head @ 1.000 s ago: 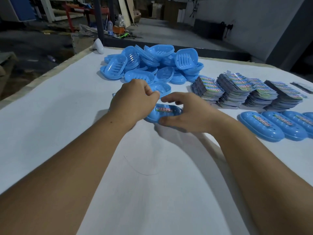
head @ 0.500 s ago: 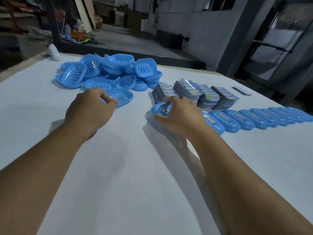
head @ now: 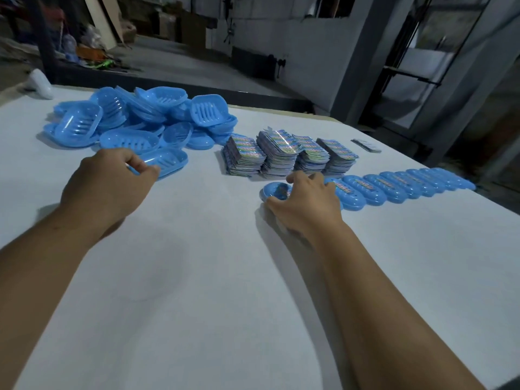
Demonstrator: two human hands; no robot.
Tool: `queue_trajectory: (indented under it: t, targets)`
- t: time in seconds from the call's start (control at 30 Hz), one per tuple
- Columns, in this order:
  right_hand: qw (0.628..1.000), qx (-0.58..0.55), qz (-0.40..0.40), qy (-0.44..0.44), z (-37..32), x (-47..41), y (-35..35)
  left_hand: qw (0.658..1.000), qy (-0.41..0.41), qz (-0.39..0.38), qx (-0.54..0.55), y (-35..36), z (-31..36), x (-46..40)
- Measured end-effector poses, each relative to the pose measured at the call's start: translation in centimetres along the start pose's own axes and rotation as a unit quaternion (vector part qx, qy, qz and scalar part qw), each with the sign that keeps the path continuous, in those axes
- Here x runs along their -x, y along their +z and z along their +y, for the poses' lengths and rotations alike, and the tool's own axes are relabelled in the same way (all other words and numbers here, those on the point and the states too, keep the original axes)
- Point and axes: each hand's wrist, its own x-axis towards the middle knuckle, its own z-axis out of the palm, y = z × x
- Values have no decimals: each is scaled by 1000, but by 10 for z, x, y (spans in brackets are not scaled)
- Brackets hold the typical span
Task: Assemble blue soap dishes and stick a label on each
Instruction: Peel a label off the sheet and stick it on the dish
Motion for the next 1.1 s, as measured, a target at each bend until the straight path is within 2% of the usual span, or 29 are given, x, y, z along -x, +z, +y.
queue_trajectory:
  t: [0.27,0.47,0.53,0.67,0.8,0.87,0.97,1.1]
  targets:
    - [998,-1,26,50,21,-14,-6,1000,5,-1,-1,3,2,1]
    - [998,-25,48,28,16,-14,-2,1000,-10,-8,-2,2,1,0]
    - [997,-51,57,-1,8,-12,-2,1000,-14,-11,-4,1,1,0]
    - [986,-100,49,-123,-14,-9,2,1000,-9,-16,-11,-1,0,-1]
    - [971,-84,-37,-222,-51,-11,9,999,-6,-11,-42,-3,-5,-2]
    - [964,-77,-66,-244,-69,-16,11,997,22,5,-78,-4,-10,-4]
    - [958,-85,-70,-264,-91,-27,16,985,85,18,-146,-2,-16,-10]
    - [953,-128,-61,-267,-106,-31,33,974,107,-15,-199,3,-21,-15]
